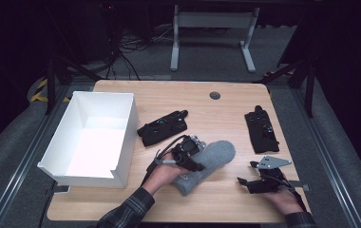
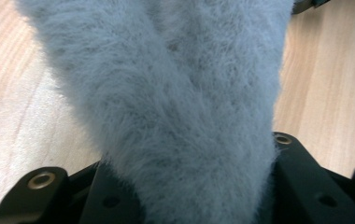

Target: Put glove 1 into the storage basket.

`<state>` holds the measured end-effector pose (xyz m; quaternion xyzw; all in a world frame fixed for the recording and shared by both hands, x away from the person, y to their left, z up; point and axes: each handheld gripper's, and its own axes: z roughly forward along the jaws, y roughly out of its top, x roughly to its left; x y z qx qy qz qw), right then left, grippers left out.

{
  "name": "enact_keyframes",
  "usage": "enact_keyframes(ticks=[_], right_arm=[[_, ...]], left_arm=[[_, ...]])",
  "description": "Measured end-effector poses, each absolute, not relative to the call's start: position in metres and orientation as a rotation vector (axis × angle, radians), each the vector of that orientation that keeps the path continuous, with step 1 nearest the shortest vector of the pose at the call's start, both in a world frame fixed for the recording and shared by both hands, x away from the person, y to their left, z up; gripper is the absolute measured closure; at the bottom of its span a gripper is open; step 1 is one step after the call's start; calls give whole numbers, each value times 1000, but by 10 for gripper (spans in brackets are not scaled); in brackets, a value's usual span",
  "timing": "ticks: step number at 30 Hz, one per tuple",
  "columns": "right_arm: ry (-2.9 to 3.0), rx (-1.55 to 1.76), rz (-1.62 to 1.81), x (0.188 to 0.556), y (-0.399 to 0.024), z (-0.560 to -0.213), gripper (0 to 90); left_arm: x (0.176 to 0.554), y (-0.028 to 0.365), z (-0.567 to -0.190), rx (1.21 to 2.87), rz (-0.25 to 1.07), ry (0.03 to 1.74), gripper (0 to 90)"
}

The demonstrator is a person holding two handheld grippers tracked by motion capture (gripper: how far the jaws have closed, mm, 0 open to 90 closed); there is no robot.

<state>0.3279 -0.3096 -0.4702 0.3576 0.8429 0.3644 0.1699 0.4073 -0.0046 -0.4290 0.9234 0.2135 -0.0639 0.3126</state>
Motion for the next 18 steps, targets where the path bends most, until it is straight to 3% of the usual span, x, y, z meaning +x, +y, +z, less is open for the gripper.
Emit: enact_keyframes(ticks=[18], right_arm=[[2395, 1016, 1035, 328, -310, -470, 165]], left_arm=[[410, 35, -364, 2327, -94, 664, 643]])
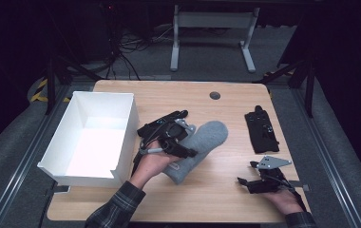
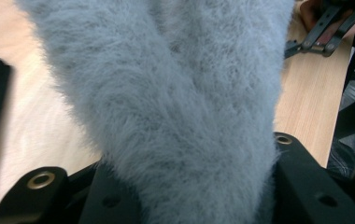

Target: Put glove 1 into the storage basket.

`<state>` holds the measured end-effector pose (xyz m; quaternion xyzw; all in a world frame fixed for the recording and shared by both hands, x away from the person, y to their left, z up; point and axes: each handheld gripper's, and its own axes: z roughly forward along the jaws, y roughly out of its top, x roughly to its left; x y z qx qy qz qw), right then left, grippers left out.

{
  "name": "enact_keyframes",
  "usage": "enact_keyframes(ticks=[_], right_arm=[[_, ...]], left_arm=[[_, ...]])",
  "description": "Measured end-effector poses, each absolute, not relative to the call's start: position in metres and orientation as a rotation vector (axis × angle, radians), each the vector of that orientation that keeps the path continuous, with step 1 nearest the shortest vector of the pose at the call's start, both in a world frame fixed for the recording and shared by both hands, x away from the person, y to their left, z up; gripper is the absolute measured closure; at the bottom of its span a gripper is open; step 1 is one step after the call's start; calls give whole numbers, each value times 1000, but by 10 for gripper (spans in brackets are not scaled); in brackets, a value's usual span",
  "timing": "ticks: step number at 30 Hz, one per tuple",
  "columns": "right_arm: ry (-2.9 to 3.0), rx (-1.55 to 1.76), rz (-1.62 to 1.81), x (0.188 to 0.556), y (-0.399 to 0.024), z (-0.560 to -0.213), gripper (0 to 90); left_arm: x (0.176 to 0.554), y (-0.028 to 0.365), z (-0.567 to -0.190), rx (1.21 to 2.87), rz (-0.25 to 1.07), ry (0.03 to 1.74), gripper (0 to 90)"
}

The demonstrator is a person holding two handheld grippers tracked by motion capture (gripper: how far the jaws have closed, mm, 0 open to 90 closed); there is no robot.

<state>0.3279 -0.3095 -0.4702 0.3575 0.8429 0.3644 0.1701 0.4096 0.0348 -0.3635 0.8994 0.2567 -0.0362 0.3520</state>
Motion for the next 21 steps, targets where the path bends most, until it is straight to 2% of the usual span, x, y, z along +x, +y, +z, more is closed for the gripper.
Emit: enact_keyframes(ticks=[12, 21], right_arm=[[2395, 1016, 1035, 328, -310, -470, 165], [2395, 1015, 1035, 328, -310, -470, 165]], left_arm=[[411, 68, -316, 2288, -21, 721, 643], [412, 107, -283, 2273, 47, 780, 643]])
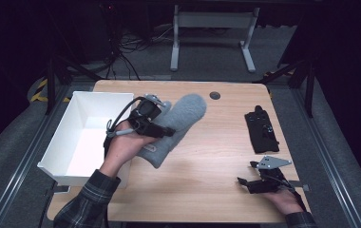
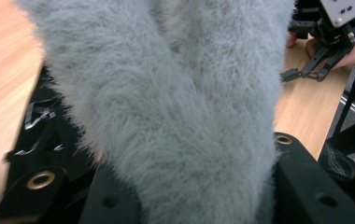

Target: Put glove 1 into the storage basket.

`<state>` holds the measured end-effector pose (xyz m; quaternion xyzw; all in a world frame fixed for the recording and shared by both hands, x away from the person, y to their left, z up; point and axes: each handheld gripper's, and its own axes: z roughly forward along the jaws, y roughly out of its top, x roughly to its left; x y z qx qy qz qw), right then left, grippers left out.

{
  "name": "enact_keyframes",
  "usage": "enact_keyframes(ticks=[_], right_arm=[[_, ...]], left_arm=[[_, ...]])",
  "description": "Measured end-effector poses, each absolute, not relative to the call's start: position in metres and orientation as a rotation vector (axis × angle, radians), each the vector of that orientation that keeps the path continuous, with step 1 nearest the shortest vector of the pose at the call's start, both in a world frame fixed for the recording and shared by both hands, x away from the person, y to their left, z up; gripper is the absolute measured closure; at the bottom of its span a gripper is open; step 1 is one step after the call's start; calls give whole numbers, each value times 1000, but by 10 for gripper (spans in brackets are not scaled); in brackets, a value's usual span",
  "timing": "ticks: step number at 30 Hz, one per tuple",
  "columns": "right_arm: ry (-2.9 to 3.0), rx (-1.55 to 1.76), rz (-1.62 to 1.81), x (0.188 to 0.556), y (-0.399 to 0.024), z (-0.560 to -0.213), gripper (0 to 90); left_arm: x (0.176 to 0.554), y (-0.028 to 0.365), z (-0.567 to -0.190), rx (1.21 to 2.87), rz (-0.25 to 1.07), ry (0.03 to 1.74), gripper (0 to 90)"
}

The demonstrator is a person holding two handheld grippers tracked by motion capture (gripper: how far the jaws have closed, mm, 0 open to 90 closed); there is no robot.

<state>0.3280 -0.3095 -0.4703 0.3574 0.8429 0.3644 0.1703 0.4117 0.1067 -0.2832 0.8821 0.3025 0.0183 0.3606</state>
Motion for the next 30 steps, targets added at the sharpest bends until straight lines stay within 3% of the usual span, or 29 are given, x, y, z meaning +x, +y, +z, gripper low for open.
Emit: enact_keyframes(ticks=[17, 30], right_arm=[[2394, 1016, 1034, 328, -309, -470, 164], [2389, 1026, 1029, 328, -309, -470, 160]], left_arm=[[412, 205, -263, 2189, 164, 982, 643], [414, 279, -294, 2104, 172, 1222, 643]])
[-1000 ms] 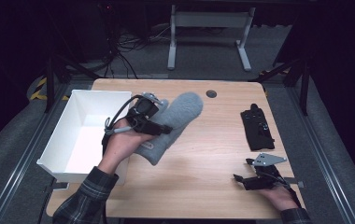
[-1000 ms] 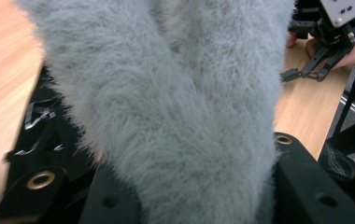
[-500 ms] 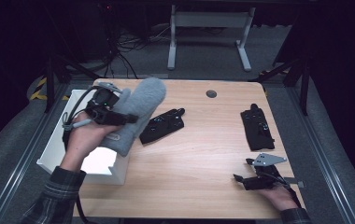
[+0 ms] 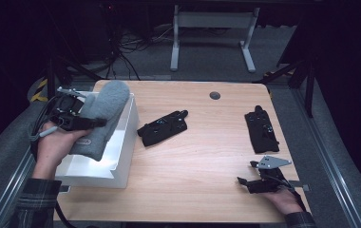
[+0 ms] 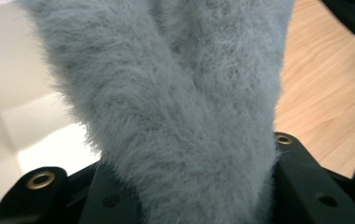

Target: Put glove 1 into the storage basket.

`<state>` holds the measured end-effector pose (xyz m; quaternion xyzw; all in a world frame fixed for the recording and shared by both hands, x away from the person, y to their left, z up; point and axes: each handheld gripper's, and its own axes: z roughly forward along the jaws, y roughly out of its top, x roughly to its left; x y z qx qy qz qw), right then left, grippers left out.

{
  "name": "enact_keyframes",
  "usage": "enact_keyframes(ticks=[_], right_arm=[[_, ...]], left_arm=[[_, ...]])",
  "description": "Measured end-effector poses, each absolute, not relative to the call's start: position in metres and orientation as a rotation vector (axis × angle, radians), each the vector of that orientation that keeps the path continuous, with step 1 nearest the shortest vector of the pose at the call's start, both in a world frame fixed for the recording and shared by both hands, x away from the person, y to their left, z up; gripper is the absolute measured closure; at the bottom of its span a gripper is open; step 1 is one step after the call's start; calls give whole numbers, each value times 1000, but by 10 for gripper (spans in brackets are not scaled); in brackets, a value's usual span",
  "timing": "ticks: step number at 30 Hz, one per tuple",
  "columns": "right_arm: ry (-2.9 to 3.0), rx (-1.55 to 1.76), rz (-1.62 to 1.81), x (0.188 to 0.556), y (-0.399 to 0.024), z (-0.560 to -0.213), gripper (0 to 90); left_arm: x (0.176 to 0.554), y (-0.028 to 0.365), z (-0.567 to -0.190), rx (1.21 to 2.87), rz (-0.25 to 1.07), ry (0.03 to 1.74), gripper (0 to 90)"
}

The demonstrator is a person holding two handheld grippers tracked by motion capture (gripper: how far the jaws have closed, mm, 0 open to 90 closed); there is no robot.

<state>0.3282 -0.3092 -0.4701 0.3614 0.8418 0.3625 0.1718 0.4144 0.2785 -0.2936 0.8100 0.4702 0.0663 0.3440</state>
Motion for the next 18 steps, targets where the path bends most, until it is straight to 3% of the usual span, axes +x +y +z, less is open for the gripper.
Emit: enact_keyframes(ticks=[18], right_arm=[[2387, 1030, 1031, 328, -309, -470, 160]], left_arm=[[450, 290, -386, 2147, -3, 1405, 623]])
